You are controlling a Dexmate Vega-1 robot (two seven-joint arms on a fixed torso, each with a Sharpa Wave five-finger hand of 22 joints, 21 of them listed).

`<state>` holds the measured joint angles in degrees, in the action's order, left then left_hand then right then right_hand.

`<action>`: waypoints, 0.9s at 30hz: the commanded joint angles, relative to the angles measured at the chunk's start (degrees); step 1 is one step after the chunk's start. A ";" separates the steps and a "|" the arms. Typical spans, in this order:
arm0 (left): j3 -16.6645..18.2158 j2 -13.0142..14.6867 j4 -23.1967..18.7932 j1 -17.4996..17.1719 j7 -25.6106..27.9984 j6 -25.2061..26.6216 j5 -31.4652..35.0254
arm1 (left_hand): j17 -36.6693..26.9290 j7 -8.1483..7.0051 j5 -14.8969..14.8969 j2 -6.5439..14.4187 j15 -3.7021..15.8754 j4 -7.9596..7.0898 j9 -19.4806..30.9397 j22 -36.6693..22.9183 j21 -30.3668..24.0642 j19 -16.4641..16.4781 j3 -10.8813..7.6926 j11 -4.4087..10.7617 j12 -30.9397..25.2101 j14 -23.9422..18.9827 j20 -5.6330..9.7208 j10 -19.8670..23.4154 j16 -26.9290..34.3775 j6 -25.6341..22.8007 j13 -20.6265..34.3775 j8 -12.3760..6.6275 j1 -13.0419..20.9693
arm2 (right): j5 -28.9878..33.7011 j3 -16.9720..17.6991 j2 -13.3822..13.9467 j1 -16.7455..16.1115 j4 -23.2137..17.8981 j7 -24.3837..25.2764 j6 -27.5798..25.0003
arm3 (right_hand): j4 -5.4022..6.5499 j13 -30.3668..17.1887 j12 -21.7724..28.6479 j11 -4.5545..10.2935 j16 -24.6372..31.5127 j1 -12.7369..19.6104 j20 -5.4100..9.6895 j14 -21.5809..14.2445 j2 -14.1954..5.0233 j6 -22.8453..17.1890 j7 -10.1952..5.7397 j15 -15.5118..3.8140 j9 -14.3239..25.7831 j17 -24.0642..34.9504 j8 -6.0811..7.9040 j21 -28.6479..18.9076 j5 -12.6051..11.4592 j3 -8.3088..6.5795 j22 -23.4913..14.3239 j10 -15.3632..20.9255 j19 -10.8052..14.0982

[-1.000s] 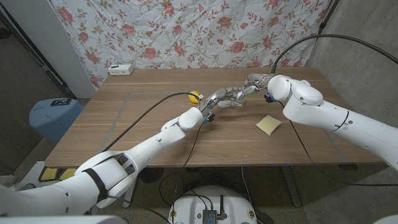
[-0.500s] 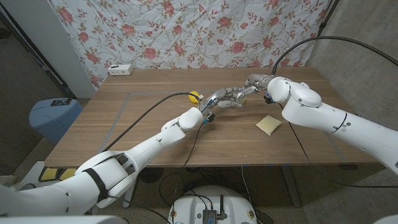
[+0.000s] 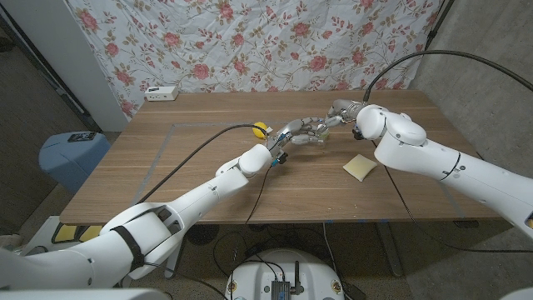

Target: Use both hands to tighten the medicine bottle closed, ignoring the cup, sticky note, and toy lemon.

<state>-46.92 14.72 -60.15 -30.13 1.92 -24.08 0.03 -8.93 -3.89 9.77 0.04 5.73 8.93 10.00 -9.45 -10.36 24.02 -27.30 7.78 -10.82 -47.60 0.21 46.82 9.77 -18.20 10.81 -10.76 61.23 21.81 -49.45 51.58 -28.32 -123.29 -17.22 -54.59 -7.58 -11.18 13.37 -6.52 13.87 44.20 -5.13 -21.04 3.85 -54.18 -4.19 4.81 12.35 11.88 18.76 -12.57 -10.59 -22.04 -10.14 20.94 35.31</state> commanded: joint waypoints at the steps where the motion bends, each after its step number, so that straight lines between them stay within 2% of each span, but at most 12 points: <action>1: 0.05 -0.12 0.44 0.14 -0.08 -0.53 -0.08 | -0.22 -0.25 0.24 0.31 4.12 -0.24 0.16 -0.12 -0.31 -0.26 -0.43 0.78 -0.27 0.22 -0.08 1.11 0.18 -0.21 0.08 0.03 0.08 | 1.93 -1.92 -0.49 0.61 0.12 1.58 -2.44 | 0.23 -0.18 0.45 0.40 0.56 -0.87 0.16 -1.46 -0.02 -1.40 0.33 -0.24 0.08 0.06 0.57 -0.57 -0.08 0.33 -0.12 1.46 1.11; 4: 0.05 -0.13 0.50 0.19 -0.03 -0.59 -0.03 | -0.22 -0.30 0.24 0.29 4.16 -0.23 0.16 -0.12 -0.31 -0.28 -0.42 0.81 -0.24 0.21 -0.05 1.02 0.19 -0.19 0.08 0.04 0.07 | 2.39 -2.24 -0.59 0.63 0.03 2.06 -2.78 | 0.32 -0.15 0.57 0.57 0.66 -1.34 0.25 -2.12 -0.05 -3.35 0.58 -0.31 -0.01 0.03 1.13 -0.60 -0.09 0.49 -0.14 2.46 1.52; 27: 0.38 0.94 -2.53 -1.58 0.97 0.52 0.34 | -0.23 -0.61 0.22 0.17 4.32 -0.17 0.16 -0.12 -0.30 -0.39 -0.39 0.92 -0.31 0.26 0.02 1.17 0.19 -0.19 0.08 0.05 0.00 | 3.54 -3.24 -1.17 0.31 -0.90 3.90 -4.82 | 1.07 -0.01 0.89 1.41 1.13 -4.33 0.68 -4.66 -0.10 -9.92 0.57 -0.93 -0.48 0.11 2.62 -0.82 0.18 1.75 -0.21 6.56 3.47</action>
<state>-46.71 15.15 -61.23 -30.77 2.36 -24.27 0.11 -8.93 -3.88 9.62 0.01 5.73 8.75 9.99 -9.45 -10.36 23.81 -27.48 7.80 -10.63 -47.60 0.43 46.79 9.77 -18.20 10.78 -10.76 61.22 25.06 -52.29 50.72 -27.83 -123.86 -14.19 -58.58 -6.70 -11.19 13.99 -5.22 14.64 40.25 -4.33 -25.19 3.86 -62.05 -2.26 3.69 11.70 11.87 20.86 -13.02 -10.19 -20.51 -10.29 26.74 38.05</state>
